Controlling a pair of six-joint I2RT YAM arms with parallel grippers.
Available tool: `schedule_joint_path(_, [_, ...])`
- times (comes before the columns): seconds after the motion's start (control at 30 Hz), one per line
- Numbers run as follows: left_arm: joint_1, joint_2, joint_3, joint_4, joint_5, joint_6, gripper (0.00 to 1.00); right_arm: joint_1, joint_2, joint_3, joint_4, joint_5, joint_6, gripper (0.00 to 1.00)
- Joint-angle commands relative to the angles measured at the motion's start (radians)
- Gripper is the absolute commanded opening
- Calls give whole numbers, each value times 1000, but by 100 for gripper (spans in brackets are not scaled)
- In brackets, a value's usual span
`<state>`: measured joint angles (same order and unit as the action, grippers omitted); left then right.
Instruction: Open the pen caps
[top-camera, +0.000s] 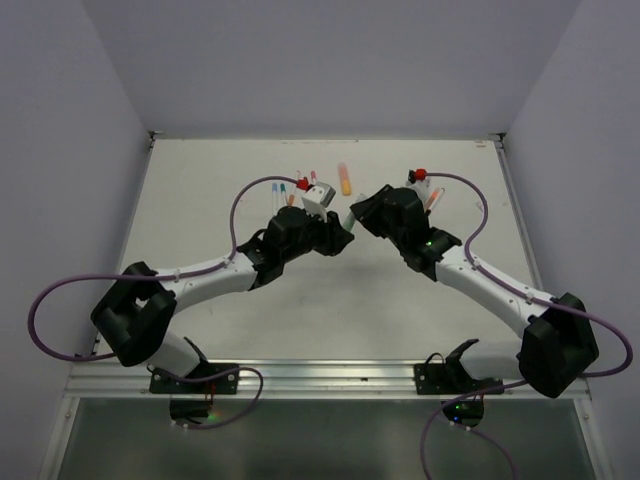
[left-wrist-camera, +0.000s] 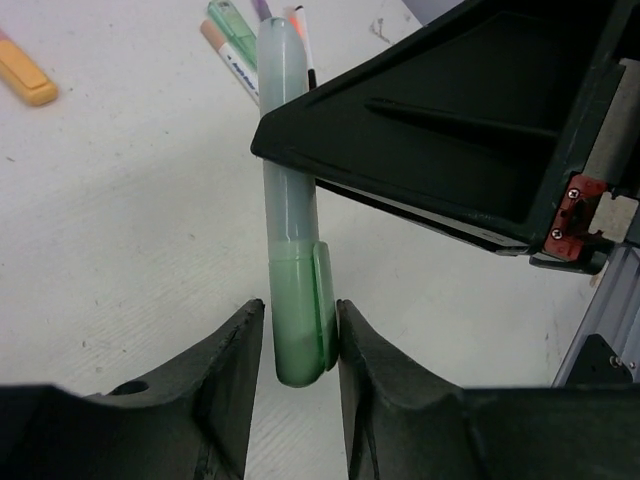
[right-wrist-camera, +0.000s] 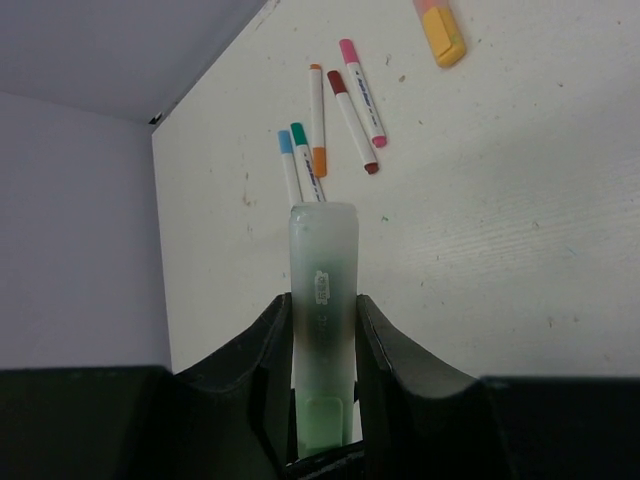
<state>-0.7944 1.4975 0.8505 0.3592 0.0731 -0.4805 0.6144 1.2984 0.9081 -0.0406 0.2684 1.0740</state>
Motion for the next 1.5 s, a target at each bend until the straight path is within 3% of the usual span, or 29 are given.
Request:
schedule_joint_path(0.0, [-6, 4, 33, 58, -36, 5, 37, 7, -33, -6, 30, 40, 17, 0])
schedule_joint_path(0.17, [-6, -20, 36, 37, -68, 52, 15, 7, -33, 3, 33, 9, -17, 0])
schedule_joint_path(0.27, [-6, -48, 39, 0, -68, 123, 7, 7, -36, 12, 31, -37, -71, 8])
schedule_joint_path(0.37, [-5, -88, 50, -67, -40, 235, 0, 4, -51, 50, -2, -93, -172, 34])
schedule_joint_path(0.4, [-3, -98, 55, -89, -33, 293, 0, 1, -54, 67, -43, -109, -245, 48])
schedule_joint_path(0.5, [0, -135, 73, -167, 37, 373, 0, -11, -85, 110, -99, -167, -365, 66])
schedule_joint_path(0.53, [3, -141, 82, -190, 59, 417, 0, -18, -97, 117, -135, -184, -446, 77])
schedule_joint_path(0.7, [17, -148, 195, -420, 249, 566, 0, -128, -174, 170, -313, -360, -698, 98])
schedule_joint_path(0.83, [32, -128, 309, -636, 423, 649, 0, -189, -208, 224, -424, -517, -873, 98])
schedule_joint_path(1.07, [144, -83, 415, -867, 638, 752, 0, -194, -238, 296, -577, -771, -1117, 98])
schedule_joint_path(1.27, [158, -43, 478, -983, 712, 815, 0, -193, -189, 305, -608, -960, -1158, 86])
schedule_joint_path(1.33, [158, -37, 490, -1008, 743, 836, 0, -193, -171, 311, -613, -972, -1165, 77])
schedule_joint_path(1.47, [158, -34, 495, -1037, 774, 849, 0, -182, -101, 340, -634, -1011, -1186, 74])
